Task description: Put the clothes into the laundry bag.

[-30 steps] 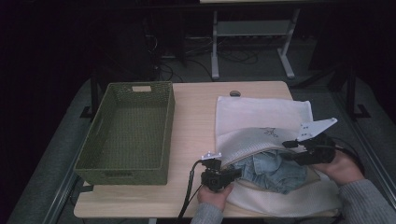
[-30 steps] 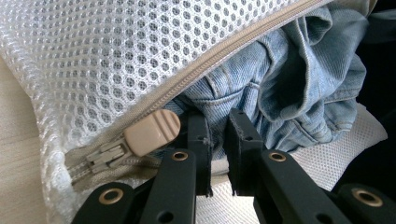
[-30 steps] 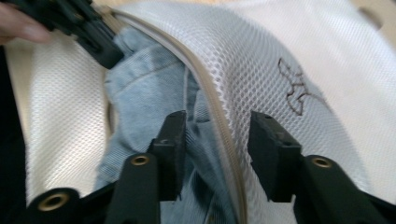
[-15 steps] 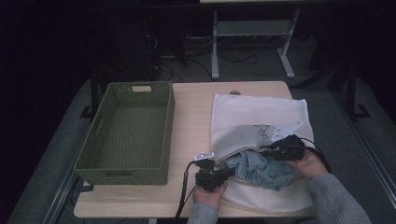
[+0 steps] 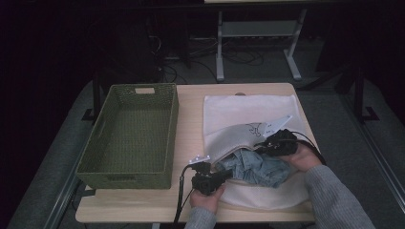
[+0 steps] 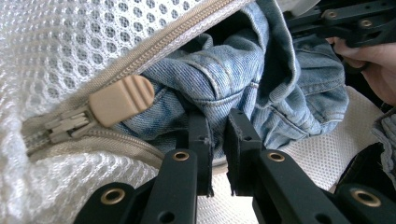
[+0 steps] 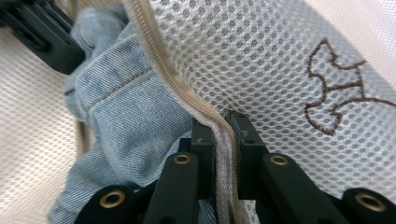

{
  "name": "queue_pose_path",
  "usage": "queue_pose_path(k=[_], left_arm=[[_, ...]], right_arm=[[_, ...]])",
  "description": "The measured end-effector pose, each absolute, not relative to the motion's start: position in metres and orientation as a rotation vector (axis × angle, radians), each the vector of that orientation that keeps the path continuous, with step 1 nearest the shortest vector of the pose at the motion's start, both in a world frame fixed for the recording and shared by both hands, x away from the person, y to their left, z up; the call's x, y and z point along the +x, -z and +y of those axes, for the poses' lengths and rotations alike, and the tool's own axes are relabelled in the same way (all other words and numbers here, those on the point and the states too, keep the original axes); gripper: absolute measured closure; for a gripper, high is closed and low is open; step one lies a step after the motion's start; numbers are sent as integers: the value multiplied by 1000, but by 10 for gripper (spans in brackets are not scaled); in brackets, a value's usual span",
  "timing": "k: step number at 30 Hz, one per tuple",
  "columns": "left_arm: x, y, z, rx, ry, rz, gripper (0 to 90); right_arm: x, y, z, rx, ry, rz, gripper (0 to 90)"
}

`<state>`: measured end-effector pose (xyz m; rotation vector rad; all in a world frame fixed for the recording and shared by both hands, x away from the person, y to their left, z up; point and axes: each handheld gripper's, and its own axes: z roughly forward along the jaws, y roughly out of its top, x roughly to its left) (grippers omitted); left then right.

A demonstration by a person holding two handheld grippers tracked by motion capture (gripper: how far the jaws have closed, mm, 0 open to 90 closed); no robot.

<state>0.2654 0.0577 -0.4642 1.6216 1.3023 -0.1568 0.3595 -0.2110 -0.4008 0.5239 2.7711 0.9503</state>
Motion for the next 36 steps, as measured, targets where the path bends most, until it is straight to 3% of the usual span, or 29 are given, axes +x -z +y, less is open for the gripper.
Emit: queue_pose_path(k=[6, 13, 18, 26, 36], left_arm=[[265, 460, 60, 1640, 160, 1290, 787], [262, 448, 63, 1653, 153, 1277, 639], [258, 436, 66, 1667, 146, 1250, 592], [253, 422, 60, 1684, 161, 1198, 574], [260, 444, 6, 1728, 338, 1167, 578]], right_arm=[[355, 390, -223, 552, -1006, 2777, 767], [349, 377, -232, 551, -995, 2775, 785], [345, 369, -235, 556, -973, 2769, 789], [343, 366, -234, 556, -966, 2784, 779], [339, 361, -237, 563, -972, 2785, 771]])
